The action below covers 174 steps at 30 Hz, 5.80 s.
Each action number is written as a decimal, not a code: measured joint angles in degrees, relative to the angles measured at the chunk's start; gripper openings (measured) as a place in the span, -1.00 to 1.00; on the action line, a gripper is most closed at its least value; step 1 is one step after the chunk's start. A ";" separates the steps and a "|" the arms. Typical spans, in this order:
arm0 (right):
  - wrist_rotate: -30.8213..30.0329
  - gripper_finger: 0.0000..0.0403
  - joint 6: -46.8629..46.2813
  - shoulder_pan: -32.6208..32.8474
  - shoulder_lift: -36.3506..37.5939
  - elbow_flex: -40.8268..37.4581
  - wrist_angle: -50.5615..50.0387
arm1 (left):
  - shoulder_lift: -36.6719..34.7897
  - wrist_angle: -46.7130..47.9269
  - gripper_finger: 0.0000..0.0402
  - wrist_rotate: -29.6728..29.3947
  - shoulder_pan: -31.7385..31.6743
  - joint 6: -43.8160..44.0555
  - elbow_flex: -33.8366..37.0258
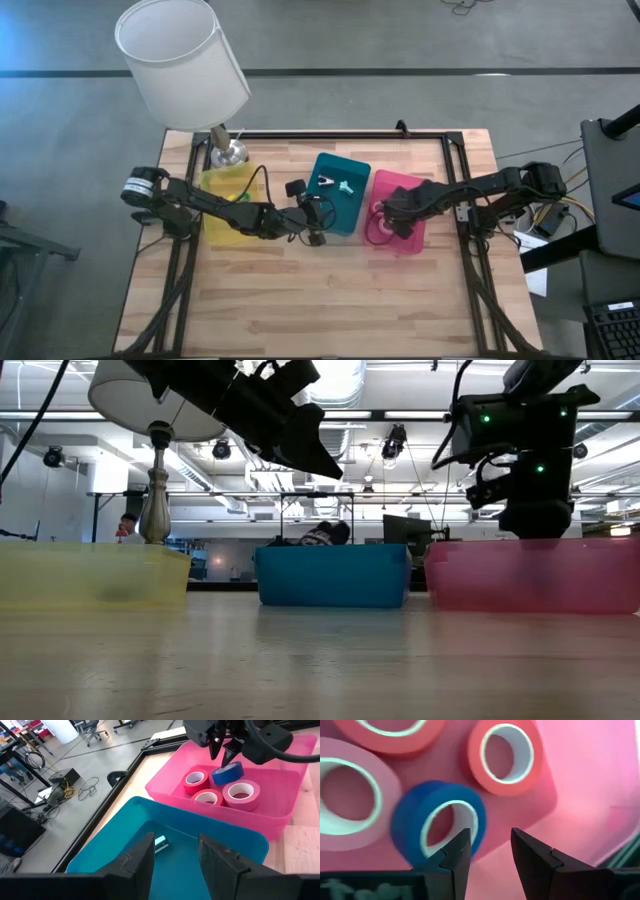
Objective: Pick and place Stapler, Stapler remover, tape
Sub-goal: Return to Home Position
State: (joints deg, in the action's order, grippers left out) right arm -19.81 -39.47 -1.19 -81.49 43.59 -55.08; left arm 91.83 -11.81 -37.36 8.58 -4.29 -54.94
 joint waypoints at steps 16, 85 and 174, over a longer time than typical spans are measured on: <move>0.58 -0.36 0.94 -1.81 0.00 -3.15 3.69 | 0.00 0.39 -0.24 0.04 0.01 0.03 0.00; 4.05 -0.84 37.86 18.48 8.76 5.78 24.32 | -22.61 26.46 -0.84 1.83 6.91 10.45 2.96; 10.77 -0.84 37.99 8.87 76.41 -33.13 43.31 | -89.39 8.61 -0.94 13.94 7.34 -7.26 54.49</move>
State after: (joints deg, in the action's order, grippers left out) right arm -9.04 -1.48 7.68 -5.08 10.46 -11.77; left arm 2.44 -3.20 -23.42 15.92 -11.55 -0.45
